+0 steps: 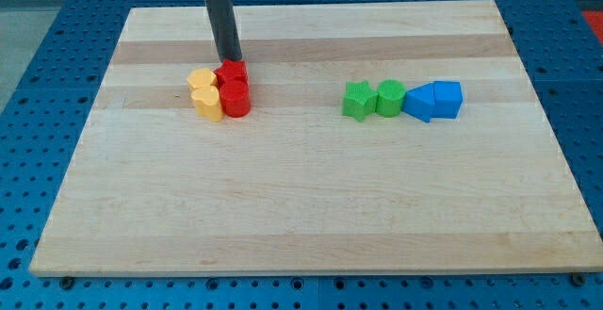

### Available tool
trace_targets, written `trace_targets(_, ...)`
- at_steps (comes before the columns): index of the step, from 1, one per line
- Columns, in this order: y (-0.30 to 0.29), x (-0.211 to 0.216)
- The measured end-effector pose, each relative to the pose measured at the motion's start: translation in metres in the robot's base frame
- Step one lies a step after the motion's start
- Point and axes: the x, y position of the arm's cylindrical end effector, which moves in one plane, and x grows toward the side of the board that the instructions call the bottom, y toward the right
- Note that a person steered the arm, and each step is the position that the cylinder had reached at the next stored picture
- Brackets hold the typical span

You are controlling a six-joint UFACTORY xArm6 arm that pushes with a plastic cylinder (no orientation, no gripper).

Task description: Push the red blocks and heart to the bottom side

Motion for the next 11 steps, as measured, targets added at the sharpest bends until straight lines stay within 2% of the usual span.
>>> trace_targets(11,0.000,0.084)
